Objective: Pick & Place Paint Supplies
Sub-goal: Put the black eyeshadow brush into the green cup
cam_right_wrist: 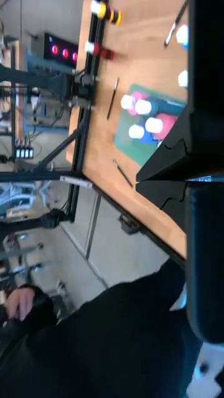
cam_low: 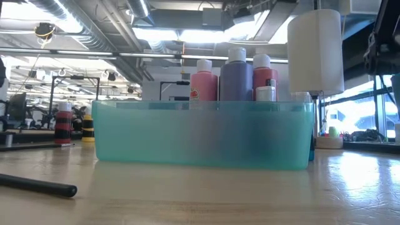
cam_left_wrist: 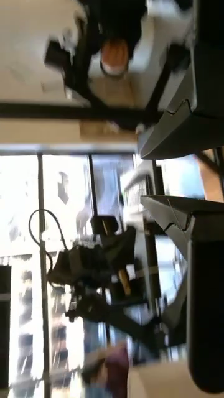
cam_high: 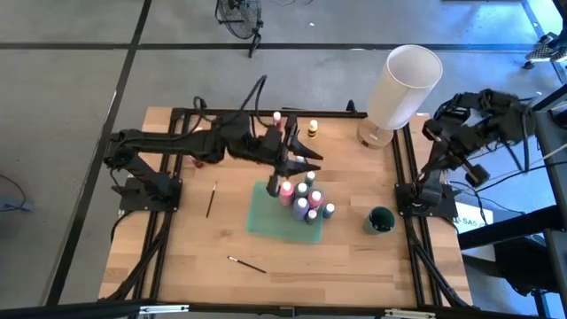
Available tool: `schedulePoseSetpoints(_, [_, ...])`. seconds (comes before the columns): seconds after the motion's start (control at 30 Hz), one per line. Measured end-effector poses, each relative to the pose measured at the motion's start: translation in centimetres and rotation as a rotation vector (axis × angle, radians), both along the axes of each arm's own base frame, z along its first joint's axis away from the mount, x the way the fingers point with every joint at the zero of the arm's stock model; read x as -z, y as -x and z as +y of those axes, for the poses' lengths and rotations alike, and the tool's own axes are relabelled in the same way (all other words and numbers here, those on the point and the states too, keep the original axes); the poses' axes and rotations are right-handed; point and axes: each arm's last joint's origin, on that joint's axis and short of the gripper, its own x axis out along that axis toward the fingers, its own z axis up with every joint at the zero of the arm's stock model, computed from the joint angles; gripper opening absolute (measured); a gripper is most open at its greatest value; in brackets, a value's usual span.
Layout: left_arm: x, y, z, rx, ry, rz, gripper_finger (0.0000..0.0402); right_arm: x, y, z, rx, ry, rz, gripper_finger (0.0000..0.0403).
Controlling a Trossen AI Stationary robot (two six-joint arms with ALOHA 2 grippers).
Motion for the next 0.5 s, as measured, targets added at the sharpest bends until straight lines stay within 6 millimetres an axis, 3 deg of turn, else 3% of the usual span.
schedulePoseSetpoints(0.23, [-0.2,0.2,-2.6,-0.12,-0.007,-0.01,0.0098,0.5,1.2,-1.8,-0.062,-0.043,-0.003,0.0])
schedulePoseSetpoints(0.5, [-0.2,0.4,-3.8,-0.187,0.012,-0.007,0.0098,2.5,1.8,-0.6,-0.079,-0.069,-0.043,0.0])
